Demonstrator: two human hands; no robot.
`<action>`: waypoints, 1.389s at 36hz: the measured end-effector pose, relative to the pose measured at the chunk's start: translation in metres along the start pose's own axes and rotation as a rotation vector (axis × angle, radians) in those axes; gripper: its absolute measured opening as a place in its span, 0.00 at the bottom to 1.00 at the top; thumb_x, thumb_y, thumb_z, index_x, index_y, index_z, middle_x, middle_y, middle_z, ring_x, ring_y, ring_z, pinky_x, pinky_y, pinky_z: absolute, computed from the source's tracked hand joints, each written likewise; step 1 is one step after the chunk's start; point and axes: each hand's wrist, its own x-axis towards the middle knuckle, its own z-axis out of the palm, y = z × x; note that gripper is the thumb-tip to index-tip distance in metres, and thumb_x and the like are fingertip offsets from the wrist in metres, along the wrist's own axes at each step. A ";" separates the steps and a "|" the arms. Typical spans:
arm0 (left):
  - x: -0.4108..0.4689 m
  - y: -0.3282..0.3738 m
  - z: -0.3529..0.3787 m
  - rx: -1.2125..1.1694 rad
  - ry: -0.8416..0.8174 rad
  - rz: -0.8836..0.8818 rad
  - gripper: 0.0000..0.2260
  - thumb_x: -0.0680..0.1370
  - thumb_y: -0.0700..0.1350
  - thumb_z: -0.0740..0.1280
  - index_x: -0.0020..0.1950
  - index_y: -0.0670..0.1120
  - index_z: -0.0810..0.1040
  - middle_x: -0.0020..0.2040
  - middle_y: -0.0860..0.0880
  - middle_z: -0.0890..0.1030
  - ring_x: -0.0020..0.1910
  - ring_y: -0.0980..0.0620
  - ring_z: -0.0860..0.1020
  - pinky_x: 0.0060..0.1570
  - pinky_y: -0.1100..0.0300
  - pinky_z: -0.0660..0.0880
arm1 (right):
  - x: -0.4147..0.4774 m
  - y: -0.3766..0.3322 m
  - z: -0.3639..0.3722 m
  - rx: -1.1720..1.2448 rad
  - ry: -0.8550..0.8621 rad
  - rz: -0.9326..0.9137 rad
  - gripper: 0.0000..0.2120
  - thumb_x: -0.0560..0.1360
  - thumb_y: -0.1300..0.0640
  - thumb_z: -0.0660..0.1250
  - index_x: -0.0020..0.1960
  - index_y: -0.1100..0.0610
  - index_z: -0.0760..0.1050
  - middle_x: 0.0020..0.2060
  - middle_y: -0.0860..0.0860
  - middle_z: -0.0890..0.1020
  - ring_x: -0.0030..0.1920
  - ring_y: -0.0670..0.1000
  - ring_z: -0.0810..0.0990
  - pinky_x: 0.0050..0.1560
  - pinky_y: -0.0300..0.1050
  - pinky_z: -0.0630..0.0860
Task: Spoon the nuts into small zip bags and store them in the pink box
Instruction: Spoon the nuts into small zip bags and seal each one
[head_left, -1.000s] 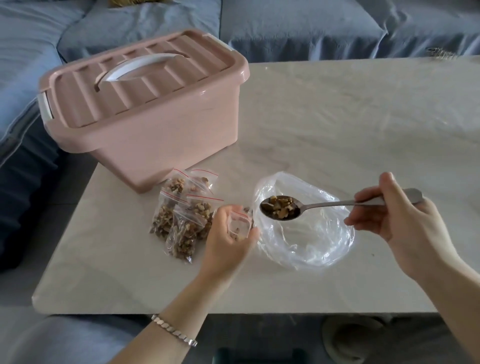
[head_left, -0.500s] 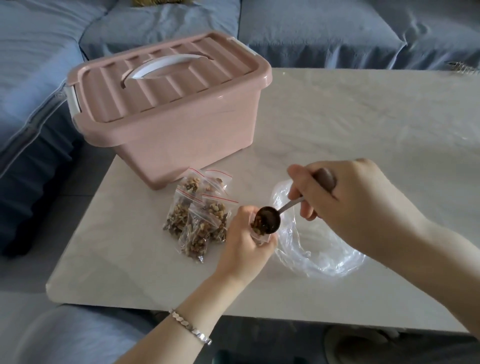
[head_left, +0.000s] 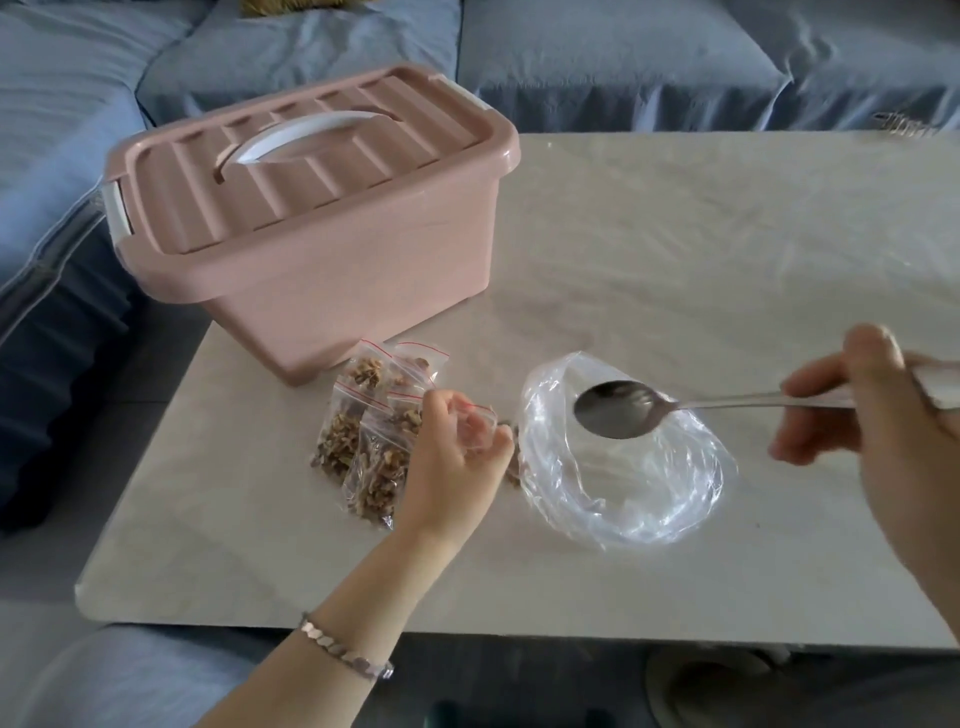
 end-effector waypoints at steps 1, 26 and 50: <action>0.003 0.002 -0.001 0.037 -0.008 -0.027 0.12 0.73 0.42 0.68 0.48 0.48 0.65 0.42 0.52 0.74 0.39 0.59 0.74 0.39 0.71 0.69 | -0.002 0.008 -0.006 -0.004 0.020 0.057 0.27 0.67 0.26 0.57 0.35 0.48 0.79 0.25 0.52 0.81 0.24 0.53 0.79 0.35 0.47 0.77; 0.006 0.002 0.016 0.070 -0.126 -0.394 0.11 0.72 0.38 0.69 0.45 0.44 0.66 0.49 0.45 0.79 0.36 0.54 0.72 0.33 0.69 0.68 | -0.043 0.093 0.052 0.181 0.069 0.466 0.17 0.80 0.54 0.56 0.41 0.62 0.77 0.29 0.56 0.83 0.31 0.53 0.83 0.32 0.38 0.79; 0.017 0.007 0.021 0.130 -0.002 -0.348 0.15 0.72 0.35 0.67 0.34 0.46 0.63 0.31 0.54 0.73 0.21 0.60 0.66 0.20 0.73 0.61 | -0.039 0.097 0.052 0.422 0.013 0.627 0.16 0.79 0.54 0.58 0.42 0.64 0.76 0.29 0.58 0.83 0.33 0.56 0.84 0.34 0.40 0.81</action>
